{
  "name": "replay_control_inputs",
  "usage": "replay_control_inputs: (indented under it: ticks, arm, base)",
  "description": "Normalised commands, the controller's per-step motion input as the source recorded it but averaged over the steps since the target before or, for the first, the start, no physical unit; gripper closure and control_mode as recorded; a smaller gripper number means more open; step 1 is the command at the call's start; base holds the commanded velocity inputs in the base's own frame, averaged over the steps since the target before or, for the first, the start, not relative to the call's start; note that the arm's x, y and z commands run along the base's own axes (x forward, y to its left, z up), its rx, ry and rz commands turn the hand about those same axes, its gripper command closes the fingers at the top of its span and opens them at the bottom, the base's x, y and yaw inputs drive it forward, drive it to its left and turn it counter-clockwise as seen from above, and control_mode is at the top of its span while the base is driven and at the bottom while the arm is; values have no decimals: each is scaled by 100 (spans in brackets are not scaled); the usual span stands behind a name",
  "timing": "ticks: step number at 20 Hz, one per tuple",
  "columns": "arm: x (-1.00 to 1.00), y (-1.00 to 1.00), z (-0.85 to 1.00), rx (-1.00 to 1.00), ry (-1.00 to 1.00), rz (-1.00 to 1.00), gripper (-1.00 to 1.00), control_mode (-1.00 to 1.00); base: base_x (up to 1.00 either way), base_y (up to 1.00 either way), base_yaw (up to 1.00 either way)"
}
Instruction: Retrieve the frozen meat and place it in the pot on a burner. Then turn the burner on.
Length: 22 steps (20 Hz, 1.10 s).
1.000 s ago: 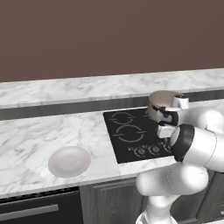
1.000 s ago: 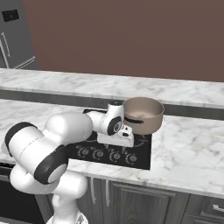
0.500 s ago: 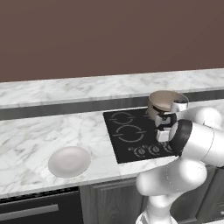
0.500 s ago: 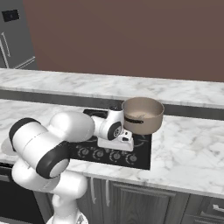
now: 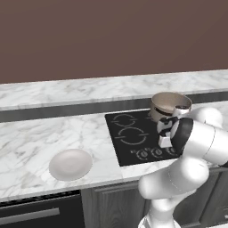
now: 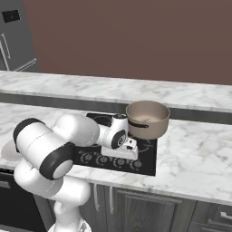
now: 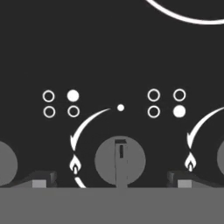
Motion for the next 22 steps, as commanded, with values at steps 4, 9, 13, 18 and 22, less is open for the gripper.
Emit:
replay_control_inputs:
  ticks: [4,9,13,18,22]
  arm:
    - [9,0,-8,0,0,0,-100,-100]
    - [9,-3,0,0,0,0,-100,-100]
    - [3,-4,-7,0,0,0,-100,-100]
    - [0,0,-10,0,0,0,-100,-100]
    - [0,0,-15,0,0,0,-100,-100]
  base:
    - [0,0,0]
    - [0,0,0]
    - [0,0,0]
    - [0,0,0]
    - [0,0,0]
